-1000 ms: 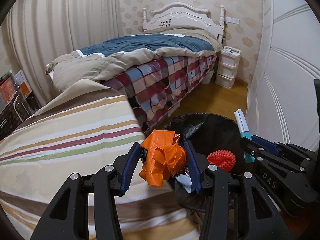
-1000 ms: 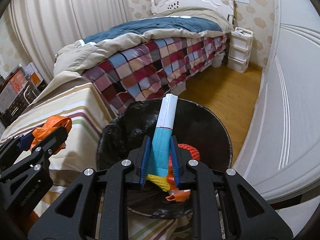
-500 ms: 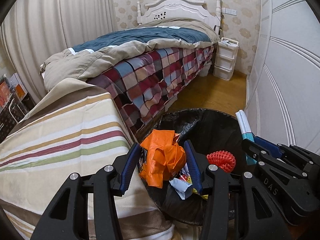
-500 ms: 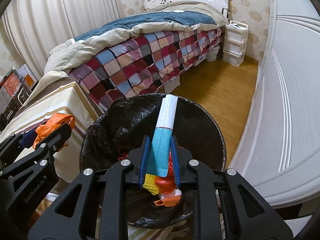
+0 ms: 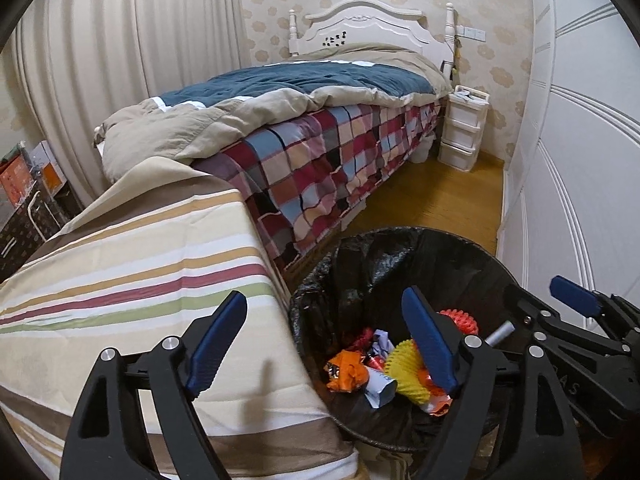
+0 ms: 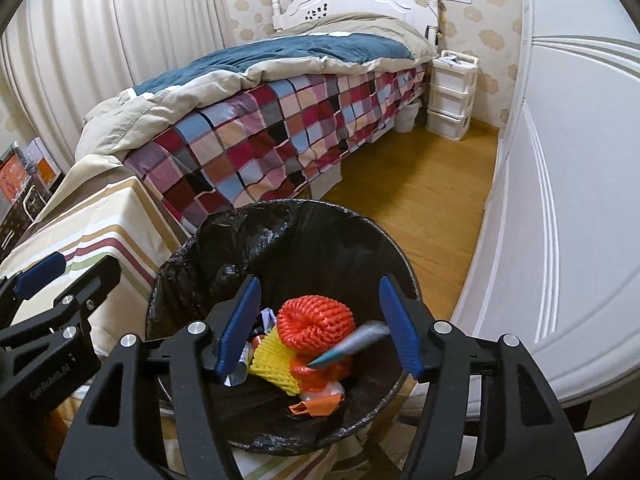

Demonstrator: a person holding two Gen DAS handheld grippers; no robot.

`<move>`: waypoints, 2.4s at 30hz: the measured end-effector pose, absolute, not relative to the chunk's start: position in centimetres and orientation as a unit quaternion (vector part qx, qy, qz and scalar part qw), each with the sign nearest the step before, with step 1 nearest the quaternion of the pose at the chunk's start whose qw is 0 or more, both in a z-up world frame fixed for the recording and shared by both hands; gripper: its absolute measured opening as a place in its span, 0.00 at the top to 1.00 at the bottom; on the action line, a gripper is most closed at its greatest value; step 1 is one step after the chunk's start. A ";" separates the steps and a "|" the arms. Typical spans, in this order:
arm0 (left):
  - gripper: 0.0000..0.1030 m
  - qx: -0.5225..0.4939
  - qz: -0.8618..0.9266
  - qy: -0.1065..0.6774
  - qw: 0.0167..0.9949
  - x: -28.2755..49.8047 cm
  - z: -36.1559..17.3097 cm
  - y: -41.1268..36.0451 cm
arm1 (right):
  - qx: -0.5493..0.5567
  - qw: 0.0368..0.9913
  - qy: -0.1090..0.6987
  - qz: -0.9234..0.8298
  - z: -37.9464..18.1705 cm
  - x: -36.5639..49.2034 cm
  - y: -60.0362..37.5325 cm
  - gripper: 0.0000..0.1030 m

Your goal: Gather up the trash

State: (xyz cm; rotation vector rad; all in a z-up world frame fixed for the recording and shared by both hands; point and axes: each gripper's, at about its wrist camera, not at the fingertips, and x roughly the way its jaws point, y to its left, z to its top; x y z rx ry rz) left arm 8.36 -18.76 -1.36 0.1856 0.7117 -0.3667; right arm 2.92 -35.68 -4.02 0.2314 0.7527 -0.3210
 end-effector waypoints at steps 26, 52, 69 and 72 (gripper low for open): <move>0.15 0.051 -0.123 0.327 0.936 3.2 2.2 -9.7 | 0.109 0.929 0.320 -0.151 0.1 -3.1 -30.0 0.09; 0.14 0.032 -0.095 0.276 0.956 -3.2 5.1 -4.5 | 0.075 0.950 0.276 -0.127 3.5 -8.5 -24.0 0.08; 0.14 0.027 -0.092 0.269 0.958 -3.3 5.6 -4.0 | 0.072 0.951 0.274 -0.126 3.8 -8.7 -23.8 0.08; 0.14 0.026 -0.092 0.269 0.958 -3.3 5.6 -4.0 | 0.073 0.951 0.274 -0.126 3.8 -8.7 -23.8 0.08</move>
